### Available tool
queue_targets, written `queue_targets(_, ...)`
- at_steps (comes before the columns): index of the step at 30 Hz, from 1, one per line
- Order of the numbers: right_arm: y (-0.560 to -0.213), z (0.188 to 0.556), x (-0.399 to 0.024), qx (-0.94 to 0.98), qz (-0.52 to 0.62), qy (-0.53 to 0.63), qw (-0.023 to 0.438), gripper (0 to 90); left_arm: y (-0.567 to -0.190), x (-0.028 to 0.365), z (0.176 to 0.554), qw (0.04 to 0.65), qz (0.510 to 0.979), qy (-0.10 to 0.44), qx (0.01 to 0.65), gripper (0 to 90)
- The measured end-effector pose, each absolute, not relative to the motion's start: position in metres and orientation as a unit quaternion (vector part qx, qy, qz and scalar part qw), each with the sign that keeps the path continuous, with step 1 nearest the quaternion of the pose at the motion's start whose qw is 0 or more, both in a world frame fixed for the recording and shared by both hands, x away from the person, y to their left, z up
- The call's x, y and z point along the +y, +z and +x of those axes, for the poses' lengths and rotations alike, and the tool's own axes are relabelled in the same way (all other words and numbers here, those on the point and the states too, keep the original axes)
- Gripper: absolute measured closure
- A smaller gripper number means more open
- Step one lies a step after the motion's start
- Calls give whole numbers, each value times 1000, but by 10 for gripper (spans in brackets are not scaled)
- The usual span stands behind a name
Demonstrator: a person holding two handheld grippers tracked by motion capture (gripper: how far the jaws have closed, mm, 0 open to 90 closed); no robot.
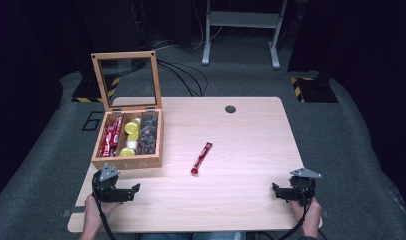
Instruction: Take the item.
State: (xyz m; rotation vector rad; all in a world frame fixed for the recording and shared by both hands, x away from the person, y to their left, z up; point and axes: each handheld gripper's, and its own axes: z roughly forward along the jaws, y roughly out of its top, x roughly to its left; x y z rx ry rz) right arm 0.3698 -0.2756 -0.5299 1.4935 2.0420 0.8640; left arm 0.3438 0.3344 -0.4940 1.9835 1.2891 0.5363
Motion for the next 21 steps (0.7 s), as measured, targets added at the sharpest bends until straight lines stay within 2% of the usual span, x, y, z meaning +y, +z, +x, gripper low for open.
queue_targets(10,-530,370,-275,742,545,314,232,2,-526,368,345,321,743,216,546,1)
queue_targets(21,-530,370,-275,741,547,314,230,0,-533,373,347,319,744,232,540,0)
